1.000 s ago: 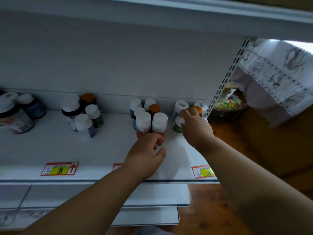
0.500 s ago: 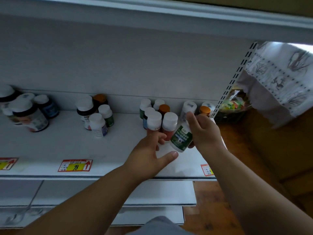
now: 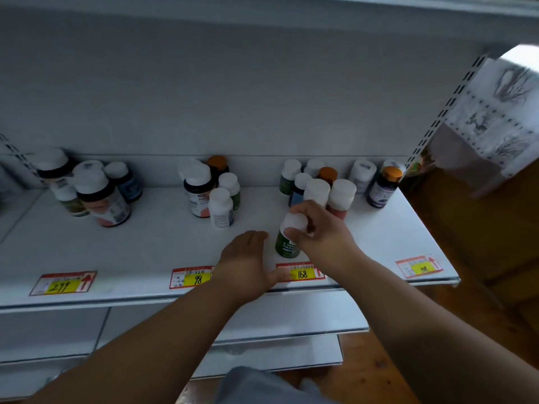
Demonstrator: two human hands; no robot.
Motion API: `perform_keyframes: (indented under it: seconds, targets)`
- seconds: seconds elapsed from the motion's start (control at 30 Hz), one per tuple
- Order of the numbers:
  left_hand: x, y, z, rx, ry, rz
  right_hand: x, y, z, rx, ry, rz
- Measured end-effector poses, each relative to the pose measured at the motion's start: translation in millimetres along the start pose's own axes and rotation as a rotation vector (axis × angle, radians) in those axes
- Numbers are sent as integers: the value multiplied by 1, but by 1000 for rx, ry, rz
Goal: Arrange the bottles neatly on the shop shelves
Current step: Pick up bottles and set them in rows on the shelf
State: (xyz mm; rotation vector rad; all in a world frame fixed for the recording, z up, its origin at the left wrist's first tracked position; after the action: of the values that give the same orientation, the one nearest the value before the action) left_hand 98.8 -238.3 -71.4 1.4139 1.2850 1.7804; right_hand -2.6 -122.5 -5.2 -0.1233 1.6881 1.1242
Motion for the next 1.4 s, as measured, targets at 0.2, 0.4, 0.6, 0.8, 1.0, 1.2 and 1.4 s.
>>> perform_keyframes:
  seconds: [0.2,0.4,0.6,0.8,1.0,1.2,1.4]
  targets:
    - [-12,-27,-11,-128,-32,-212,3,-30,-8,-30,46,105]
    - [-16,-36,-10,-106,-54,-236,4,-33,-9,-15,82,168]
    - [-16,-34,-10,-86,-41,-254,4,-32,-12,-53,104,195]
    - [-6,-9,-4,107,-62,-106,8,-8,4,140,111,149]
    - [44,43,-10,459,-86,-10,52,96,0,489,94,93]
    - [119,27,-32,517,-148,-47,114,166,-59,302,-79,336]
    - [165,-3,-49,509,-128,-87,156,173,-94,220,-109,415]
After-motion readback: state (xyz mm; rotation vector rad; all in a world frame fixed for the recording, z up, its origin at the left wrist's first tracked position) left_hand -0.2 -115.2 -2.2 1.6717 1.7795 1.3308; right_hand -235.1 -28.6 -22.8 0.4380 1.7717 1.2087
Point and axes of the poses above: each hand's wrist, its own z-axis away from the middle knuckle, its own y-axis out of the back of the hand, x = y × z, the point moved 6 cm from there along -z, towards the middle knuckle, and after that the axes turned 4 degrees about -x, right-handed, at the moved point
